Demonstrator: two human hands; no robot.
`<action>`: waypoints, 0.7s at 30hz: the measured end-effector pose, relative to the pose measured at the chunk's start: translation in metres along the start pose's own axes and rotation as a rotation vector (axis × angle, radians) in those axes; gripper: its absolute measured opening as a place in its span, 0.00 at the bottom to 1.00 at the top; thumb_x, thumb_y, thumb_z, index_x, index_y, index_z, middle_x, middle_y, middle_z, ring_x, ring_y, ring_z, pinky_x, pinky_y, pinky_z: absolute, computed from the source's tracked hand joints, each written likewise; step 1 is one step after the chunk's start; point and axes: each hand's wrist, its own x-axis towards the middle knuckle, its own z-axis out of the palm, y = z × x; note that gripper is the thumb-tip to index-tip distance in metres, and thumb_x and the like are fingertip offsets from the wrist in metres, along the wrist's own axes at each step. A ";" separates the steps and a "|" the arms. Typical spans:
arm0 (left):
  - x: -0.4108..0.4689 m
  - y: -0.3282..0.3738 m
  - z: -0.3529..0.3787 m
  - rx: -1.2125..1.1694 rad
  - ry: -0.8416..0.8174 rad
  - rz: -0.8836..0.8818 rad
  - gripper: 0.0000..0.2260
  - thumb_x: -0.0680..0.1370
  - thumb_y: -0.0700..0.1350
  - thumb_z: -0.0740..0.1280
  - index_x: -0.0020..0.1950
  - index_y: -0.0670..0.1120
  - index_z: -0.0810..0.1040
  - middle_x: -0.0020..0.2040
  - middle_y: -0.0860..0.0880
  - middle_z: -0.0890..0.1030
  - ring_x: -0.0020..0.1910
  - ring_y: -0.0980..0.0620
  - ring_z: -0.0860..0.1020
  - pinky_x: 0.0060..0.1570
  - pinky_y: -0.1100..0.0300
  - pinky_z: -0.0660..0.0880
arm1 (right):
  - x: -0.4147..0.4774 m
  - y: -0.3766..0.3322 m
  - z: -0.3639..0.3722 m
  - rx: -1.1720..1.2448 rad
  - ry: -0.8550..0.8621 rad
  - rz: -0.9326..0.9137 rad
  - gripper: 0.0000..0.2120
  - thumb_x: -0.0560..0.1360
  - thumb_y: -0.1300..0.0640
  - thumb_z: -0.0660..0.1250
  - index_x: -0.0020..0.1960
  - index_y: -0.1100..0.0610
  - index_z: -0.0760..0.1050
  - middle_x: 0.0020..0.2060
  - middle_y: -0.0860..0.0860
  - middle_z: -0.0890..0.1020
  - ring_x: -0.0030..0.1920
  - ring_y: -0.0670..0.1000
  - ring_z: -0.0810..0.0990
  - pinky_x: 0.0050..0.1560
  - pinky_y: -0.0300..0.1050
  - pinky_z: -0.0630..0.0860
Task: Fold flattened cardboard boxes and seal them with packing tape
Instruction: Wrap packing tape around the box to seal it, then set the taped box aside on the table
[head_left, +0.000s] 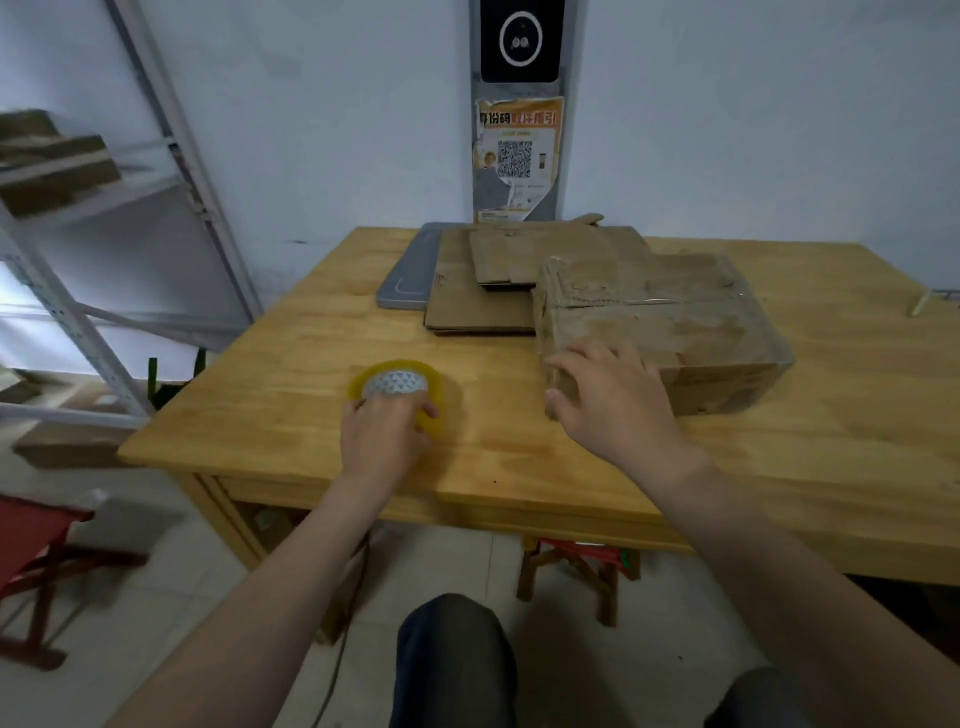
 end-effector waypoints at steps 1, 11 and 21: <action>0.003 0.000 0.000 -0.008 -0.010 -0.016 0.13 0.75 0.45 0.72 0.55 0.61 0.81 0.50 0.53 0.83 0.59 0.48 0.79 0.63 0.47 0.67 | 0.002 0.001 0.001 0.016 0.007 -0.002 0.21 0.80 0.43 0.64 0.72 0.45 0.73 0.71 0.46 0.72 0.70 0.57 0.67 0.68 0.59 0.67; 0.019 0.081 -0.033 -0.333 -0.038 0.121 0.12 0.78 0.49 0.70 0.61 0.57 0.82 0.62 0.57 0.81 0.58 0.53 0.79 0.53 0.52 0.80 | 0.002 0.071 -0.033 0.050 0.095 0.156 0.20 0.80 0.45 0.64 0.71 0.45 0.74 0.72 0.49 0.72 0.71 0.59 0.65 0.69 0.61 0.68; 0.000 0.157 0.009 -0.456 -0.195 -0.083 0.37 0.75 0.57 0.74 0.78 0.51 0.61 0.72 0.47 0.71 0.68 0.46 0.74 0.59 0.50 0.76 | -0.026 0.194 -0.034 -0.046 0.026 0.395 0.34 0.79 0.54 0.65 0.80 0.47 0.54 0.76 0.57 0.62 0.72 0.67 0.62 0.64 0.66 0.69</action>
